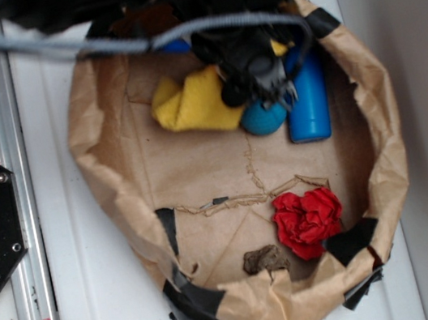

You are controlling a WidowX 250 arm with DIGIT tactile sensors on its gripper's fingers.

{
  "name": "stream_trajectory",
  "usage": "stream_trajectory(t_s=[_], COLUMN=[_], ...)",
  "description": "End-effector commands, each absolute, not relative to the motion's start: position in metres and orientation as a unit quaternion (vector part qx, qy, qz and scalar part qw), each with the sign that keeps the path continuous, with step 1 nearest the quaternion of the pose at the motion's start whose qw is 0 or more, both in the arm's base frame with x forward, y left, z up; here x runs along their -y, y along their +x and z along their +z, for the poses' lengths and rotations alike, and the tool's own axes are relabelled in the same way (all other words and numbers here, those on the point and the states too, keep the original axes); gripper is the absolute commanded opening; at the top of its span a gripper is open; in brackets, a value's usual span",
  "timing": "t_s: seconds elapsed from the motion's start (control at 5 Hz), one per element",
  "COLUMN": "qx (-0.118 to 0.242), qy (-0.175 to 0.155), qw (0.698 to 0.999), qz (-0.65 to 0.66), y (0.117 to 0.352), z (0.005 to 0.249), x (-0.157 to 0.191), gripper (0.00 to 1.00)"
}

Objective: Grab the yellow cloth.

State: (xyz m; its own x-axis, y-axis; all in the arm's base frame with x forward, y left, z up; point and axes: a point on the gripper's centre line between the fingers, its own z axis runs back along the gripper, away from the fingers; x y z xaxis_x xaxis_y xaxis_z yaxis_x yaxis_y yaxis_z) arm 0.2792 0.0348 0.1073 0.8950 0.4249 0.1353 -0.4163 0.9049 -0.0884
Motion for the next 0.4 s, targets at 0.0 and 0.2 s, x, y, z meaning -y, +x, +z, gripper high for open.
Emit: stream_trajectory(t_s=[0.0,0.2], qx=[0.056,0.056], qy=[-0.062,-0.057], qw=[0.996,0.997], qz=[0.008,0.0], y=[0.273,0.262], z=[0.2,0.201], x=[0.022,0.027], gripper=[0.0,0.0])
